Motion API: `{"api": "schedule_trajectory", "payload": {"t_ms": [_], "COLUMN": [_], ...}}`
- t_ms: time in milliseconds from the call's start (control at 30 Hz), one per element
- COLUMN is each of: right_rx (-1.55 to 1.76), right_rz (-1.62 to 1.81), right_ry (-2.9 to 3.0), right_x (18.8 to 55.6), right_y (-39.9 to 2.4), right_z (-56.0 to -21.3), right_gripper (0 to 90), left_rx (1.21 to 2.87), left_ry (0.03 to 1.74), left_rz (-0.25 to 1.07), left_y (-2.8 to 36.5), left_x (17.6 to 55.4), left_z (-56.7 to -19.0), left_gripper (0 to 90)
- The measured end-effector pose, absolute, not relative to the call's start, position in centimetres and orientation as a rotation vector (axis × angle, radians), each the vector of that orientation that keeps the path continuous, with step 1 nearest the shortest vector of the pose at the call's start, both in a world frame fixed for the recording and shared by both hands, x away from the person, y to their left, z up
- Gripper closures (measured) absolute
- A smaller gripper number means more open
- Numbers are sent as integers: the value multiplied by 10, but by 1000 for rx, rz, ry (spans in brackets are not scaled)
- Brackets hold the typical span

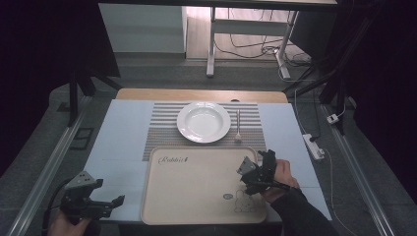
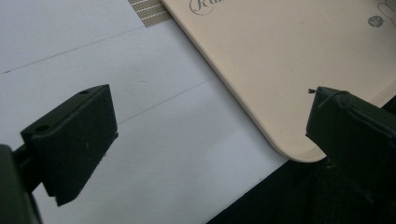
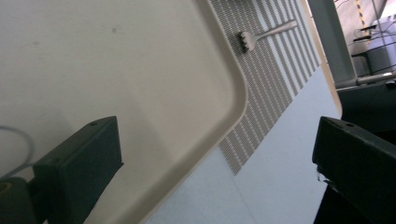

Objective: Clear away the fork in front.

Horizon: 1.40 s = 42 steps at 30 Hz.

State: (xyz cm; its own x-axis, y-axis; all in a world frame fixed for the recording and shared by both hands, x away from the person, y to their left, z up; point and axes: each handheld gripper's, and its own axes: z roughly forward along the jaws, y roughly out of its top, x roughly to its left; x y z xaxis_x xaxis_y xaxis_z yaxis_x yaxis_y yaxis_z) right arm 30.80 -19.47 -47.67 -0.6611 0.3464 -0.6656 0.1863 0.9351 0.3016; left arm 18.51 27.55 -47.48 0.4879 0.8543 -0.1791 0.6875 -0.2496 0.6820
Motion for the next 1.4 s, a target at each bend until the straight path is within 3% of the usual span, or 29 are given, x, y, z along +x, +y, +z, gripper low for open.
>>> {"api": "schedule_trajectory", "payload": {"t_ms": [1400], "right_rx": [326], "right_rz": [151], "right_ry": [2249], "right_x": [410], "right_y": [-165], "right_z": [-483], "right_gripper": [53], "left_rx": [2048], "left_ry": [1244], "left_rz": [298], "left_y": [272], "left_x": [186], "left_z": [-475], "left_gripper": [1]}}
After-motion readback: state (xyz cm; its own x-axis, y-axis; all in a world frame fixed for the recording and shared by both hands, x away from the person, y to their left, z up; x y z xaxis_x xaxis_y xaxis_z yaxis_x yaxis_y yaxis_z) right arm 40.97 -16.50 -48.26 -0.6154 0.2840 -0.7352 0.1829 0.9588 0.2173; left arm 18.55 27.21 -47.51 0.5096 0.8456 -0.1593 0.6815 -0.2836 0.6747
